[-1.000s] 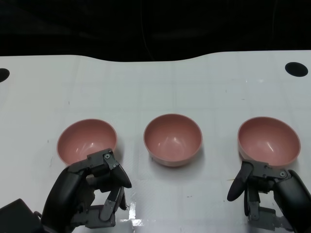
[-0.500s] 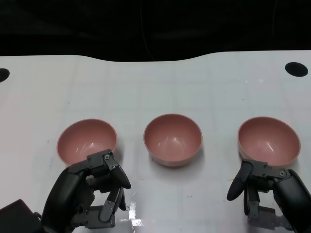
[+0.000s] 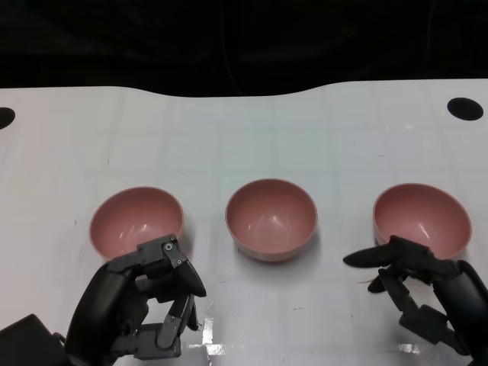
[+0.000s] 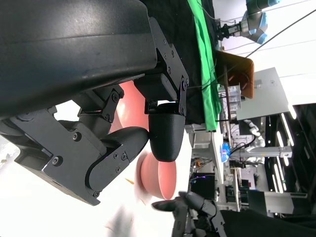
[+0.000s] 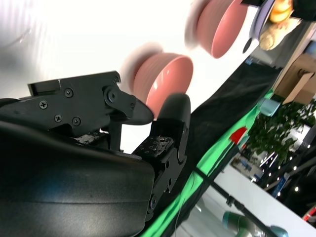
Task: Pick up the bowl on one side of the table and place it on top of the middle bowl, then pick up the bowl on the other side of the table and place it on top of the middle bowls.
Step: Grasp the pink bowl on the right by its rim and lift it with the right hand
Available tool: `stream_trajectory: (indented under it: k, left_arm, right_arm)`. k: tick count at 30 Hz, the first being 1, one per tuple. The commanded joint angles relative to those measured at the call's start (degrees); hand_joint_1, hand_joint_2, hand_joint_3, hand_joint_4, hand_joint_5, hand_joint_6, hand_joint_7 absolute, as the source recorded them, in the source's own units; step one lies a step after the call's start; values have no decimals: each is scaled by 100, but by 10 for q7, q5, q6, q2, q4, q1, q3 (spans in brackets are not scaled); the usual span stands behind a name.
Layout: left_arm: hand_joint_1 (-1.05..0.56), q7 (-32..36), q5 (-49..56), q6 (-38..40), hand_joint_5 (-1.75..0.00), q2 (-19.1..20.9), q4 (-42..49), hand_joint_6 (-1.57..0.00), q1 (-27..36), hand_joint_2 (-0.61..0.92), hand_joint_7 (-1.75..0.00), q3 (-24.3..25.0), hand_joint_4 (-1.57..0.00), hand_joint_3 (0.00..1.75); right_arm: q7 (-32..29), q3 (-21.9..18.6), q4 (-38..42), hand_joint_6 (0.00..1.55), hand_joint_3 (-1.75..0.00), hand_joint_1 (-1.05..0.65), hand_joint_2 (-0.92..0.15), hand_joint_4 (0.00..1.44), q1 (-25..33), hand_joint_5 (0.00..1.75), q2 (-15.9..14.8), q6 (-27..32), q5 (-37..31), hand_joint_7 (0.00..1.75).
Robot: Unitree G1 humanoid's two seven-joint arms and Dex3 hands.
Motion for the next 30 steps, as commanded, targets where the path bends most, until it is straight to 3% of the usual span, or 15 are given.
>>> stream_trajectory:
  k: [1, 8, 12, 17, 19, 23, 30]
  left_arm:
    - [-22, 0, 2, -12, -173, 8, 8, -79, -4, 41, -147, 5, -83, 132]
    - [-21, -6, -6, -12, -172, 8, 11, -79, -6, 42, -146, 6, -82, 132]
    - [-21, -6, -7, -13, -172, 8, 12, -79, -7, 42, -146, 5, -82, 131]
    - [-22, 0, 2, -12, -173, 8, 10, -79, -5, 43, -146, 2, -82, 130]
    - [-22, 0, 2, -11, -173, 7, 9, -79, -5, 43, -146, 3, -82, 130]
    - [-22, 3, 5, -11, -173, 4, 7, -80, -5, 42, -145, 1, -82, 129]
    - [-23, 1, 2, -10, -174, 4, 4, -79, -3, 43, -146, 2, -81, 128]
  right_arm:
    - [-23, -11, -7, 41, -9, -33, -86, 27, -8, 94, -18, -9, -32, 38]
    - [-74, -20, -24, 28, -1, -52, -87, 5, -16, 76, -41, 9, -127, 19]
    - [-81, -17, -26, 28, -1, -53, -88, 4, -16, 75, -43, 13, -132, 16]
    - [-100, -18, -68, 17, 0, -63, -83, 0, -19, 61, -63, 79, -244, 9]
    - [-102, -14, -73, 17, 0, -64, -83, 0, -18, 59, -64, 88, -250, 8]
    - [-116, -1, -87, 19, 0, -65, -79, 0, -40, 60, -72, 156, -350, 9]
    - [-109, 16, -90, 19, -1, -65, -80, 0, -54, 61, -80, 197, -382, 9]
